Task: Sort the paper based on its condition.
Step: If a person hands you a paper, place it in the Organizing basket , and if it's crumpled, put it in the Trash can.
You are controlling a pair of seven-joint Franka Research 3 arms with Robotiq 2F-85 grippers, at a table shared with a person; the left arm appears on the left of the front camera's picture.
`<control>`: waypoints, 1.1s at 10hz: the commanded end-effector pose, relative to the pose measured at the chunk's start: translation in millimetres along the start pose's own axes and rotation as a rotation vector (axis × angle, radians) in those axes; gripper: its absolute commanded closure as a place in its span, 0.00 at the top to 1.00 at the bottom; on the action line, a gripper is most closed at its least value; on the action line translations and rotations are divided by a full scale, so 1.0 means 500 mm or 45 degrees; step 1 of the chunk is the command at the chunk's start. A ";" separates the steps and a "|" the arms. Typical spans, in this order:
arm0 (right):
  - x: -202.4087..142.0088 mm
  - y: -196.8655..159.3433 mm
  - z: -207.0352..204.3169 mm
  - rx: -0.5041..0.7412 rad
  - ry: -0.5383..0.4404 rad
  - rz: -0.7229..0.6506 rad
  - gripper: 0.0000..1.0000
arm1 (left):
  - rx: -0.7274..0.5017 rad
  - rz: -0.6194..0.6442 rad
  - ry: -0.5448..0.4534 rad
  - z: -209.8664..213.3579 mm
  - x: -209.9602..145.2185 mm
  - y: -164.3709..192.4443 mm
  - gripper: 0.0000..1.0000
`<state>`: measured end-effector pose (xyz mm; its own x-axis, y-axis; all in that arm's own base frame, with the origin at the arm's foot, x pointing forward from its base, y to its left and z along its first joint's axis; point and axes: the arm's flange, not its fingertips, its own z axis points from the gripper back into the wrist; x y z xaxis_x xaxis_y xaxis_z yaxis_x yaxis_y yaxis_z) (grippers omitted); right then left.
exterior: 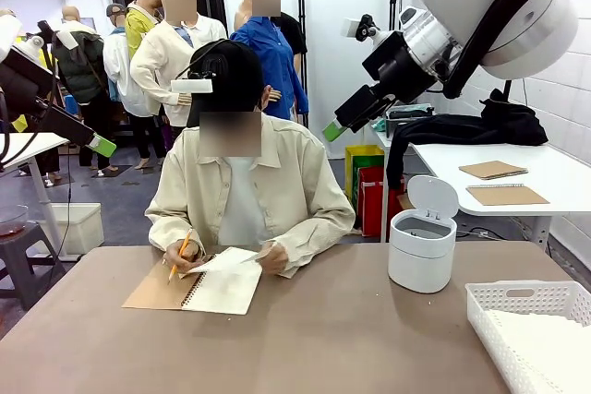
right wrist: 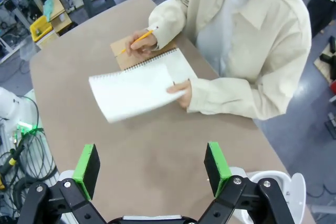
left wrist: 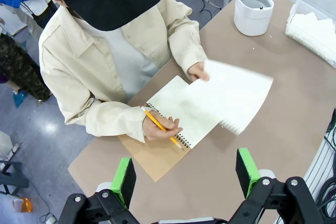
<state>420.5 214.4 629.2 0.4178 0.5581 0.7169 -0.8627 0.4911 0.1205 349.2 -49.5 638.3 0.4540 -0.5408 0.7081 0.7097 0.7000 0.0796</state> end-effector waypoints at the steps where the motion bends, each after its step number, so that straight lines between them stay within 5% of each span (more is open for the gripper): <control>1: -0.001 0.001 0.000 0.003 0.002 -0.002 1.00 | 0.000 0.003 0.000 0.000 -0.001 0.000 1.00; 11: -0.001 0.001 0.000 0.003 0.002 -0.002 1.00 | 0.000 0.003 0.000 0.000 -0.001 0.000 1.00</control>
<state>420.5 214.4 629.2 0.4178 0.5581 0.7169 -0.8627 0.4911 0.1205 349.2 -49.5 638.3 0.4540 -0.5408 0.7081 0.7097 0.7000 0.0796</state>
